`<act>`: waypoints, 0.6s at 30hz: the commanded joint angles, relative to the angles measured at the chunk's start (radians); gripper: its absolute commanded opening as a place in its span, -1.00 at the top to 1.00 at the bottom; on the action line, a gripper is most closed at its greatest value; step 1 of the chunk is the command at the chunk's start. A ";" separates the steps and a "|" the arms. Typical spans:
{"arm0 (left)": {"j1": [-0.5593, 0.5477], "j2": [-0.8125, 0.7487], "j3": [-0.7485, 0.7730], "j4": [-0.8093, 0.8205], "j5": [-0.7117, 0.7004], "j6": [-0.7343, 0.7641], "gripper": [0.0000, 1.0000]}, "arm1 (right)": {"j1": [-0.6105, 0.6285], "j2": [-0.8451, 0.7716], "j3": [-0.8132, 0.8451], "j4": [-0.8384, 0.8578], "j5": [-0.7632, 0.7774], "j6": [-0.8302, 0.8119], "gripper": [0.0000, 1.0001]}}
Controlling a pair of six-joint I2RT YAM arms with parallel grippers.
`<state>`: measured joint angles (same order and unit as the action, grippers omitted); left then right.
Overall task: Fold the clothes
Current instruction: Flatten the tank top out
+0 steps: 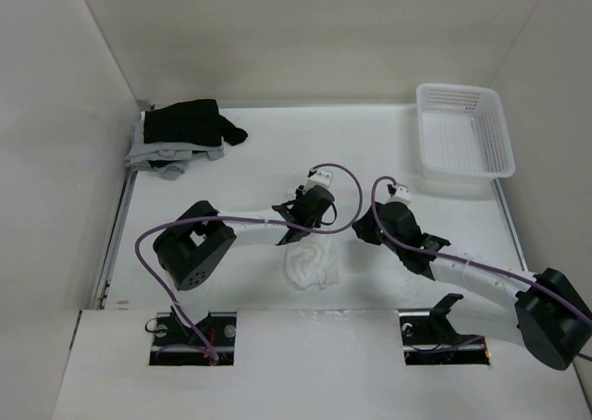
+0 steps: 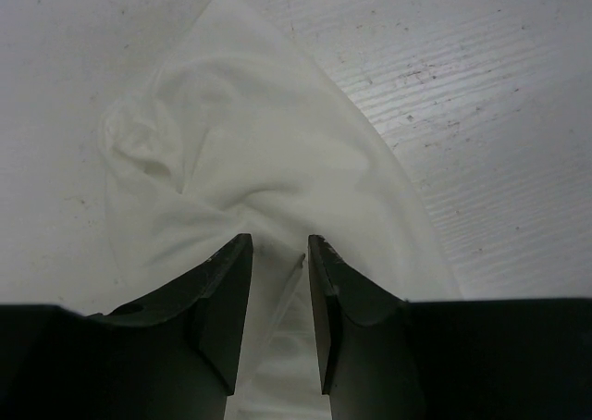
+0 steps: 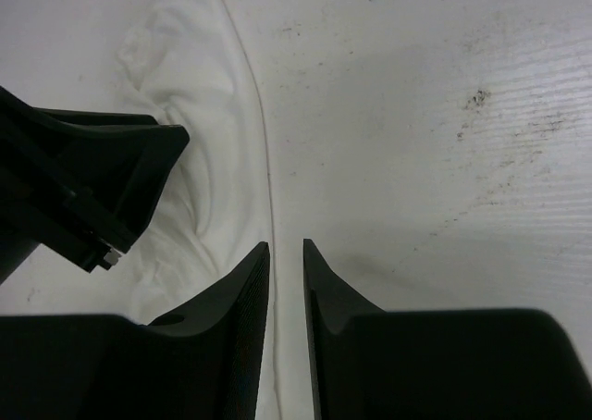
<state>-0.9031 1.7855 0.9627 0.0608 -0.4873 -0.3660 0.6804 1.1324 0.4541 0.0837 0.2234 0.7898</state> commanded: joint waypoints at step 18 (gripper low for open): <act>0.002 -0.104 0.004 0.007 -0.074 -0.008 0.85 | -0.017 -0.004 -0.020 0.088 -0.038 0.011 0.40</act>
<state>-0.9085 1.7809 0.9756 0.0479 -0.5419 -0.3527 0.6617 1.1076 0.4252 0.1211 0.1905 0.7910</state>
